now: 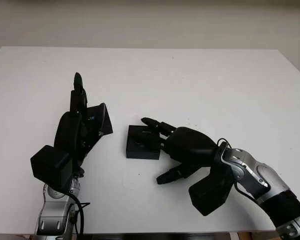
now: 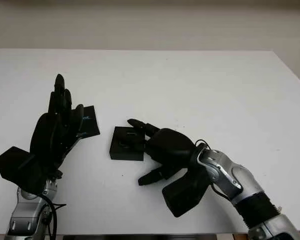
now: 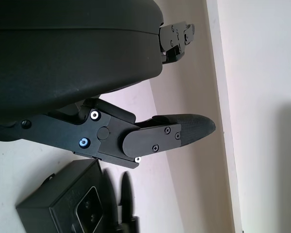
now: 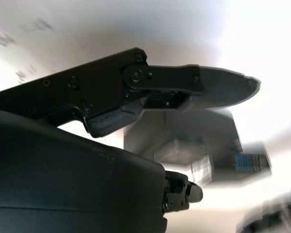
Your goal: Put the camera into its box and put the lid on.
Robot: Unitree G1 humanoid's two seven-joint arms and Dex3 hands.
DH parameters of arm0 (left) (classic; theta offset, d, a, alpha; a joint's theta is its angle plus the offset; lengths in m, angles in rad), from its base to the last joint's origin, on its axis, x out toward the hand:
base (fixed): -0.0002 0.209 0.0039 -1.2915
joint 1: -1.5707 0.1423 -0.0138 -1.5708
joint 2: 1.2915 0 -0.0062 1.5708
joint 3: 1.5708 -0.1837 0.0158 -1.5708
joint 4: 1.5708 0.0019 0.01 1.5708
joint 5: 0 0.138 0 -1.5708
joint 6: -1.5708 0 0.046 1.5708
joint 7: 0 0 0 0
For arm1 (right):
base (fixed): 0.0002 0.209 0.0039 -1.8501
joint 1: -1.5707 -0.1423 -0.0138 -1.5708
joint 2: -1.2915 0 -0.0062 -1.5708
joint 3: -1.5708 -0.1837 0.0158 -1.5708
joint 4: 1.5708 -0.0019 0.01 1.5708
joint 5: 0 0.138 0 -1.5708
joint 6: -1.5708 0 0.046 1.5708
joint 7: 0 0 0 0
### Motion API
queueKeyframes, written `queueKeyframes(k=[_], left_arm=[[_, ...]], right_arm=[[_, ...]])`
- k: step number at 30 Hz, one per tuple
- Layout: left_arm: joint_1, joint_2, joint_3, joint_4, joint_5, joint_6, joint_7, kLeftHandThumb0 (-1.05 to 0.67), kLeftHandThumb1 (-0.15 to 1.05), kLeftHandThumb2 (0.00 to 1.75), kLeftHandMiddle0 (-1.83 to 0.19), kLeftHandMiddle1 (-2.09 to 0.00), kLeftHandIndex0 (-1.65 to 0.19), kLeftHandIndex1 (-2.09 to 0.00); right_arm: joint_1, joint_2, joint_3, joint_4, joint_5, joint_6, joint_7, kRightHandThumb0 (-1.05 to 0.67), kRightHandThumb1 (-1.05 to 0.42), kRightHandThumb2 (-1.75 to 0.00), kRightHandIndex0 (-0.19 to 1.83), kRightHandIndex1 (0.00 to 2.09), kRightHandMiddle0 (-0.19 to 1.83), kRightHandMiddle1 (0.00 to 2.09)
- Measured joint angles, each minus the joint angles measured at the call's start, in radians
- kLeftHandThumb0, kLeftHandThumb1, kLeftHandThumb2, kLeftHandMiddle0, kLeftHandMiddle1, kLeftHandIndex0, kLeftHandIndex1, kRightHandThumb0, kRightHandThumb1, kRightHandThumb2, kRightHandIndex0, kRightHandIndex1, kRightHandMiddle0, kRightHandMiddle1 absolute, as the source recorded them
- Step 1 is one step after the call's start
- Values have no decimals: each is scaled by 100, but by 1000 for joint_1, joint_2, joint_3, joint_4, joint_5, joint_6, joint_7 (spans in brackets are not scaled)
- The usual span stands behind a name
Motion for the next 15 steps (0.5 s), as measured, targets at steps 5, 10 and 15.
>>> queueKeyframes(k=[5, 10, 15], left_arm=[[2, 9, 17, -15, -21, 0, -12, -64, 105, 53, 19, 0, 19, 0], [5, 37, 59, -60, -47, 0, -35, -65, 105, 49, 19, -1, 19, 0], [13, 131, 107, -87, -24, 9, -81, -65, 105, 44, 14, -4, 14, -3]], right_arm=[[3, 96, -117, -16, 332, 127, 62, -74, -105, -52, -4, 11, 2, 9], [2, 132, -216, -99, 497, 259, 84, -73, -105, -60, 6, 14, 9, 13], [-12, 170, -293, -123, 597, 301, 80, -70, -105, -56, 11, 15, -14, 71]])
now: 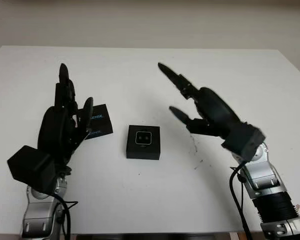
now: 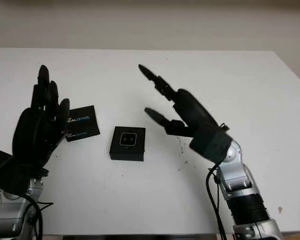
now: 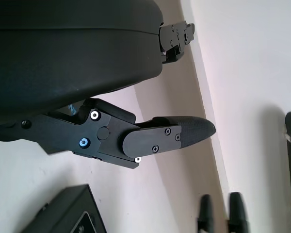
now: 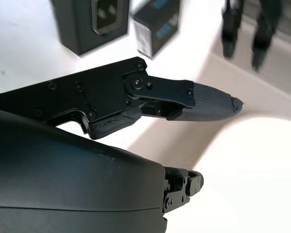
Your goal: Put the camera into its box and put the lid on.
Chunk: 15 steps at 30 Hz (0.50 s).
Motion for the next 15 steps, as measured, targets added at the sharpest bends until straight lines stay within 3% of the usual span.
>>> queueKeyframes(k=[4, 9, 15], left_arm=[[-4, 107, 35, 4, 75, -3, -17, -63, 105, 35, -1, -9, 3, -8], [-49, 218, 62, 74, 95, 11, -74, -56, 104, 11, -49, -11, -31, -15], [-154, 380, 44, 233, 209, -50, -123, -61, 100, 5, -39, -2, -28, -8]], right_arm=[[-11, 17, -34, 3, 27, 50, -12, -68, -105, -54, 12, 15, -19, 84], [-26, 59, -100, 15, 139, 187, -24, -63, -105, -57, 6, 12, -19, 75], [-43, 61, -153, 47, 175, 257, -24, -61, -105, -64, 2, 9, -19, 63]])
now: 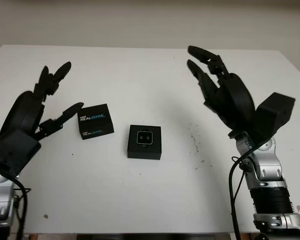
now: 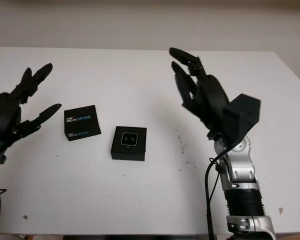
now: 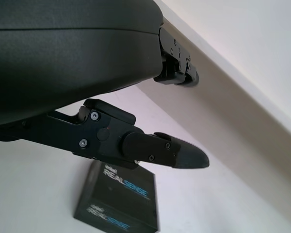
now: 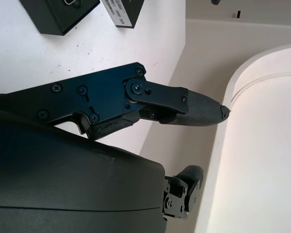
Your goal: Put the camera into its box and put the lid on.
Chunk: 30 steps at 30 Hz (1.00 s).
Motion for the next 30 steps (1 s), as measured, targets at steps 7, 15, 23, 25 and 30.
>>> queueKeyframes(k=[7, 15, 23, 25, 30], left_arm=[[-175, 146, -130, 199, 116, -58, -134, -78, 97, 5, -9, -2, -9, -1], [-309, 153, -259, 366, 207, -90, -169, -84, 94, 5, 2, -3, 1, -1], [-373, 131, -328, 436, 208, -118, -207, -86, 92, 5, 7, -4, 7, -2], [-374, 128, -345, 440, 209, -114, -223, -84, 91, 4, 6, -5, 8, -3], [-375, 116, -362, 439, 203, -84, -267, -73, 87, 4, 5, -5, 6, -5]], right_arm=[[-33, 8, -47, 3, 62, 136, -21, -68, -105, -67, -4, 6, -19, 41], [-37, 24, -48, -25, 62, 181, -51, -67, -105, -69, -5, 6, -19, 37], [-34, 34, -46, -55, 45, 205, -77, -66, -105, -71, -5, 5, -19, 36], [-33, 35, -46, -56, 42, 205, -78, -65, -105, -72, -5, 6, -19, 38], [-30, 44, -46, -56, 40, 206, -88, -66, -105, -72, -6, 5, -19, 37]])
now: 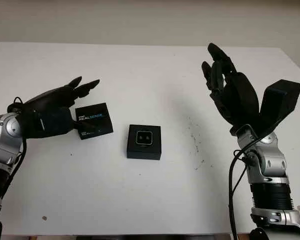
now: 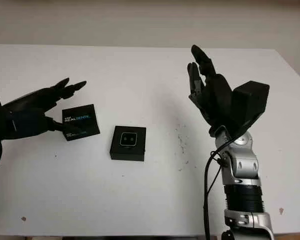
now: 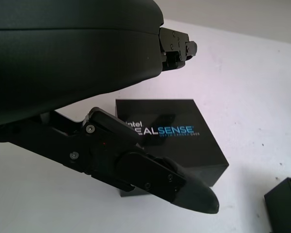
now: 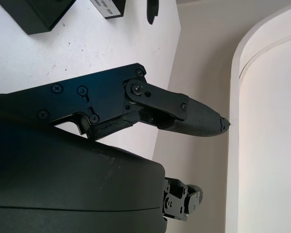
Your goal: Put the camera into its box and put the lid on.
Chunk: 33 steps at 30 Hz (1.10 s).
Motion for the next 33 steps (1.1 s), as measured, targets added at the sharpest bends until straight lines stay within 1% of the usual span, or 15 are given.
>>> queueKeyframes(k=[9, 12, 14, 17, 20, 22, 29, 33], left_arm=[[-1, -5, -19, 0, -22, 2, -80, -75, 87, 5, 6, -5, 7, -5], [-1, -5, -21, -1, -24, 6, -88, -73, 86, 5, 3, -7, 5, -6], [-1, -5, -24, 2, -19, 1, -86, -71, 85, 5, 2, -7, 4, -6], [-1, -7, -34, 12, -2, -27, -59, -64, 84, 5, 0, -7, 1, -7], [-2, -8, -36, 22, 12, -37, -36, -59, 84, 5, -2, -7, 0, -7], [-1, -8, -38, 29, 27, -49, -9, -52, 85, 5, -3, -7, -2, -8], [-2, -8, -57, 54, 79, -110, 58, -40, 89, 7, -10, -8, -8, -9], [-3, -8, -63, 87, 96, -169, 102, -31, 94, 7, -21, -11, -16, -12]], right_arm=[[9, 1, 1, -1, -13, 13, 3, -66, -105, -70, -5, 6, -19, 36], [9, 1, 1, -2, -14, 20, -1, -65, -105, -70, -5, 6, -18, 36], [9, 4, 1, -2, -15, 21, -5, -64, -105, -70, -4, 6, -19, 40], [10, 7, 1, -2, -15, 21, -5, -64, -105, -70, -4, 6, -19, 44], [13, 7, 1, -2, -17, 20, -3, -64, -105, -70, -4, 6, -19, 44], [15, 7, 1, -1, -19, 20, -3, -65, -105, -70, -4, 6, -19, 43], [23, 12, 1, 1, -26, -11, -3, -63, -105, -71, -2, 7, -19, 48], [27, 24, 1, 8, -29, -18, -7, -63, -105, -70, 0, 8, -19, 53]])
